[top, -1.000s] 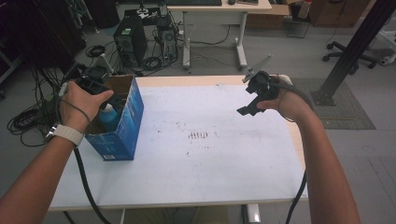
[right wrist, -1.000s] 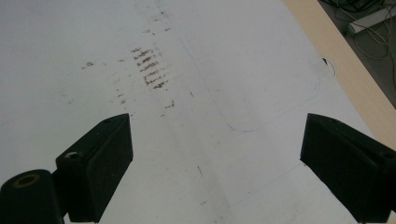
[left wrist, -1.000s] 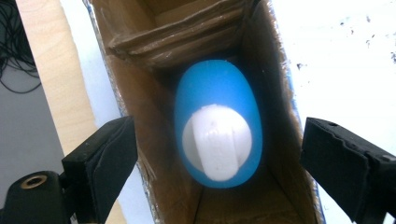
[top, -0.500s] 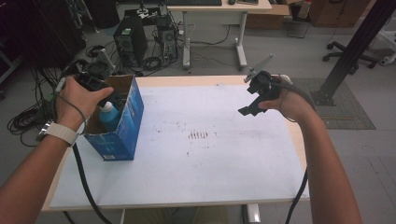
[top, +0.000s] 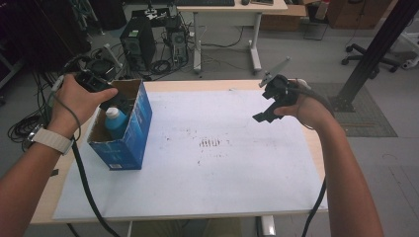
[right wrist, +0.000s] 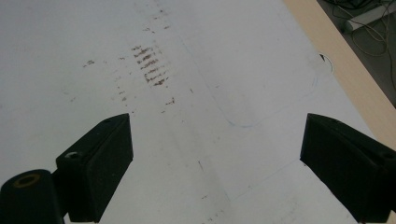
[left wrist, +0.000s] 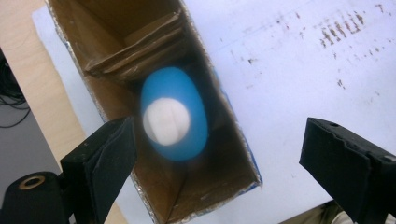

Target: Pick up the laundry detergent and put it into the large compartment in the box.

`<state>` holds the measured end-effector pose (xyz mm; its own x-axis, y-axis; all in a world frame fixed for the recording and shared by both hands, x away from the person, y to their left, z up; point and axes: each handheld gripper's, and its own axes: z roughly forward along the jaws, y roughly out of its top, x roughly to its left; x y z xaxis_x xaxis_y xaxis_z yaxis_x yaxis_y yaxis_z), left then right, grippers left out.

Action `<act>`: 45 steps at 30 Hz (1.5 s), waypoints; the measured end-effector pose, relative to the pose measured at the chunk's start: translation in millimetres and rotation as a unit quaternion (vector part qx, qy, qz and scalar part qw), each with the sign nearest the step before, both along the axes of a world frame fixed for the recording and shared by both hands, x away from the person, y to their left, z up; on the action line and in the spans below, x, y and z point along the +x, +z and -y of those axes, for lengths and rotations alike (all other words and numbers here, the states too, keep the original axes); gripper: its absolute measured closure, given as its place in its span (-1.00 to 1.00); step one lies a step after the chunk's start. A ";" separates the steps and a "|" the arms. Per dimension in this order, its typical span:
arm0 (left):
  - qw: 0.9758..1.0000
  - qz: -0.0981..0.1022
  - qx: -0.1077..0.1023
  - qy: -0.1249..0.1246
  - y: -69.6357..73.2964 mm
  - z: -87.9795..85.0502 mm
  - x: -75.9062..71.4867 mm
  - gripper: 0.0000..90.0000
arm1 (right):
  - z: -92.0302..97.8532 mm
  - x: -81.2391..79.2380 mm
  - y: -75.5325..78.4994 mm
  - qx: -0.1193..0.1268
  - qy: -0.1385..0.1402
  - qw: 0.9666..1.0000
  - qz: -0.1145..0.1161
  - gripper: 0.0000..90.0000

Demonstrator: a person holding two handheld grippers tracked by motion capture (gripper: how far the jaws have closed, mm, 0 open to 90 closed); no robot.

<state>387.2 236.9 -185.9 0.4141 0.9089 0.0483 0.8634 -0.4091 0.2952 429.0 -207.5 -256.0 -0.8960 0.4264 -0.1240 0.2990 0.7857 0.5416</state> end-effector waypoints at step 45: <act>0.977 -0.037 -0.019 -0.210 9.5 71.3 -30.2 -0.76 | 1.5 -3.5 4.3 -0.003 -0.014 1.000 -0.003 -0.81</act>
